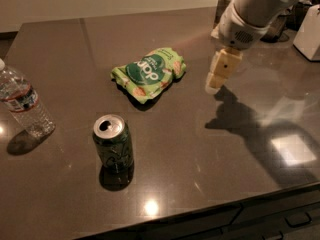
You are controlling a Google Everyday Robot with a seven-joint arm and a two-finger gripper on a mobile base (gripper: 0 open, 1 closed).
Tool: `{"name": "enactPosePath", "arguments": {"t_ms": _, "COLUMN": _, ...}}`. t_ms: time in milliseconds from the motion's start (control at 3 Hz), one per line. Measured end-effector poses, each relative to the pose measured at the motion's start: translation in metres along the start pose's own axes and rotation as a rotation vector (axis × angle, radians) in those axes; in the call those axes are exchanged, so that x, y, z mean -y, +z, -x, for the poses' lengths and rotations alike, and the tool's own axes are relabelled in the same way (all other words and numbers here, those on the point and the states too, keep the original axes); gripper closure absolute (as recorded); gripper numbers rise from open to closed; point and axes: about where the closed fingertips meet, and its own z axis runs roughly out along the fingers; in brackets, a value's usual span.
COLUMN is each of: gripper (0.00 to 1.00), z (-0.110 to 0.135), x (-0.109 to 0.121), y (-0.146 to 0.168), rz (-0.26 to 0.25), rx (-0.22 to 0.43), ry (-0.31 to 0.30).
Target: Move green rice chip bag near green can
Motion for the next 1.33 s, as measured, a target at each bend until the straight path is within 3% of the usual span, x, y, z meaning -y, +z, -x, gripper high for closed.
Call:
{"name": "enactPosePath", "arguments": {"t_ms": 333, "gripper": 0.00, "z": 0.024, "x": 0.021, "y": 0.017, "rz": -0.009, "rx": 0.041, "ry": -0.010}}
{"name": "enactPosePath", "arguments": {"t_ms": 1000, "gripper": 0.00, "z": 0.066, "x": 0.054, "y": 0.056, "rz": -0.002, "rx": 0.124, "ry": 0.032}}
{"name": "enactPosePath", "arguments": {"t_ms": 1333, "gripper": 0.00, "z": 0.088, "x": 0.053, "y": 0.069, "rz": 0.028, "rx": 0.170, "ry": 0.033}}
